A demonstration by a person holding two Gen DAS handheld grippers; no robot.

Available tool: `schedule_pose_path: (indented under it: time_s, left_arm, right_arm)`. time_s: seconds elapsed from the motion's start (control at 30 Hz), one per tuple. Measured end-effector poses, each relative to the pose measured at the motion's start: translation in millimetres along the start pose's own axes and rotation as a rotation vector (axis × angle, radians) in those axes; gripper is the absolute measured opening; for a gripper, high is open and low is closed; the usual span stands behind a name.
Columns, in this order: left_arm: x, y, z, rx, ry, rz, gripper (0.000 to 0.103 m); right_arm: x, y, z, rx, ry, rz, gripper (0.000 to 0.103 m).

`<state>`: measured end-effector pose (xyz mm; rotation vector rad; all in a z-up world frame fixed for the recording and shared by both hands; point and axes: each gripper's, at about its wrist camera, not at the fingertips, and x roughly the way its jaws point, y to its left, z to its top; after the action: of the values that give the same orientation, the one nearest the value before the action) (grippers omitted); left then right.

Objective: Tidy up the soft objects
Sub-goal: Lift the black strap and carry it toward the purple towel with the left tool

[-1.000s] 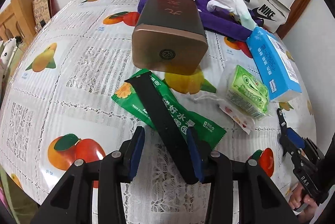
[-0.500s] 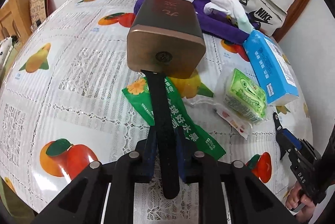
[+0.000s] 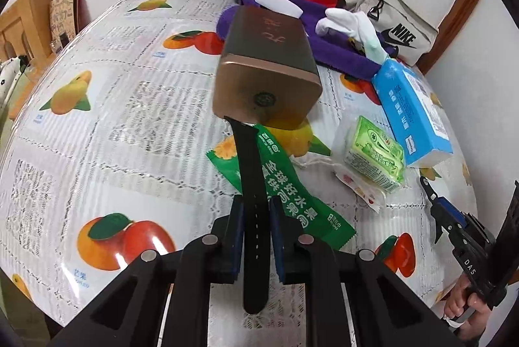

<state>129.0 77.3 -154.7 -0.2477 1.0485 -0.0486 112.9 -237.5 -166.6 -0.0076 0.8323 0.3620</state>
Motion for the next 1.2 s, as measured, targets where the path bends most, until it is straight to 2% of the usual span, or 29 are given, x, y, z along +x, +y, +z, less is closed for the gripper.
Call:
schedule_pose_path:
  time_s: [0.03, 0.07, 0.33, 0.47, 0.63, 0.67, 0.93, 1.2]
  left_arm:
    - [-1.0, 1.1, -0.3, -0.003, -0.003, 0.0, 0.014]
    - [-1.9, 2.0, -0.2, -0.004, -0.006, -0.001, 0.01]
    - [0.9, 6.0, -2.4, -0.009, -0.005, -0.041, 0.007]
    - [12.2, 4.8, -4.9, -0.006, 0.022, -0.011, 0.008]
    - [14.7, 6.9, -5.8, -0.014, 0.005, -0.036, 0.007]
    - [14.2, 6.6, -5.9, -0.01, 0.003, -0.032, 0.004]
    - [-3.4, 7.9, -2.0, -0.007, -0.034, -0.027, 0.004]
    - [-30.2, 0.0, 10.9, 0.024, -0.087, -0.023, 0.004]
  right_arm:
    - [-1.7, -0.1, 0.3, 0.002, -0.003, -0.002, 0.022]
    - [-3.7, -0.1, 0.5, 0.003, -0.006, -0.002, 0.022]
    - [-12.4, -0.7, 2.9, 0.005, -0.013, -0.013, 0.022]
    - [-11.8, 0.8, 2.1, 0.001, -0.003, -0.016, 0.022]
    - [-7.6, 1.9, 0.3, 0.001, 0.015, -0.016, 0.022]
    - [-7.6, 2.0, -0.1, 0.001, 0.016, -0.018, 0.022]
    - [-19.6, 2.1, 3.3, 0.002, -0.012, -0.022, 0.022]
    - [-38.0, 4.0, 22.7, -0.006, -0.061, -0.009, 0.022]
